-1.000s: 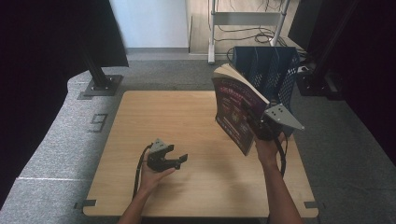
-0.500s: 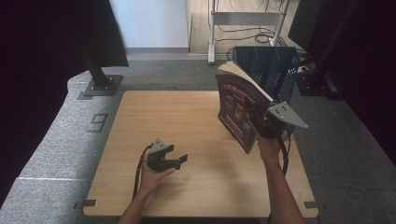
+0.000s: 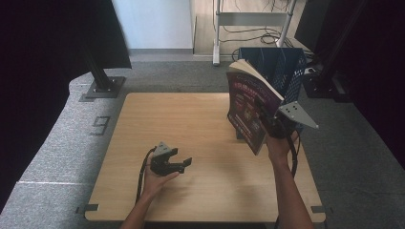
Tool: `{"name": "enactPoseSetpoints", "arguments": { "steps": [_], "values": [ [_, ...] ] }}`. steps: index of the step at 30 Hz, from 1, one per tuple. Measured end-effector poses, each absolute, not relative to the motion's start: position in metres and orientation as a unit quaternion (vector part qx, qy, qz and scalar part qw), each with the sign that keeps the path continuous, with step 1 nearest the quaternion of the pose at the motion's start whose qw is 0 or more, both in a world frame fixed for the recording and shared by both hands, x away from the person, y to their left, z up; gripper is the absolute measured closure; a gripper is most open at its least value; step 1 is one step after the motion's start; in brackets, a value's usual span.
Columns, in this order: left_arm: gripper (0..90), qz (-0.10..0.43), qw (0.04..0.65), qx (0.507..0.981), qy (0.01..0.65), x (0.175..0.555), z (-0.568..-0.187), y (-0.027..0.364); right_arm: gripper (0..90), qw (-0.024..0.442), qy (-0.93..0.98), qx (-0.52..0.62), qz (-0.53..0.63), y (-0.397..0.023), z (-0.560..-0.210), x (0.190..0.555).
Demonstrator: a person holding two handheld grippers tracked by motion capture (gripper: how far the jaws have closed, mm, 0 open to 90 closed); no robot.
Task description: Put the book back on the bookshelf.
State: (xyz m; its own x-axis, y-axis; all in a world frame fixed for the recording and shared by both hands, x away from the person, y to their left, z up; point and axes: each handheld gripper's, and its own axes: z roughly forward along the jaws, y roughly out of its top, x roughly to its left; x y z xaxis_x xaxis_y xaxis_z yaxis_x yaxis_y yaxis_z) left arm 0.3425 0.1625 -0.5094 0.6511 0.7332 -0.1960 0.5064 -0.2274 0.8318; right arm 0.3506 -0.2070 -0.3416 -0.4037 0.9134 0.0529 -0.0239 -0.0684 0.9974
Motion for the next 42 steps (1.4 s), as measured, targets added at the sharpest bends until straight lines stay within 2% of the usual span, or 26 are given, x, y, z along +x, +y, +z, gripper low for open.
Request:
{"name": "enactPoseSetpoints", "arguments": {
  "steps": [21,42],
  "values": [
    [21.0,0.117,0.472,0.776,0.403,0.344,-0.511,0.162,81.6,0.400,0.545,0.423,0.603,-0.226,-0.344,0.364],
    [21.2,0.117,0.474,0.774,0.402,0.343,-0.510,0.163,81.6,0.422,0.540,0.430,0.587,-0.227,-0.340,0.382]
  ]
}}
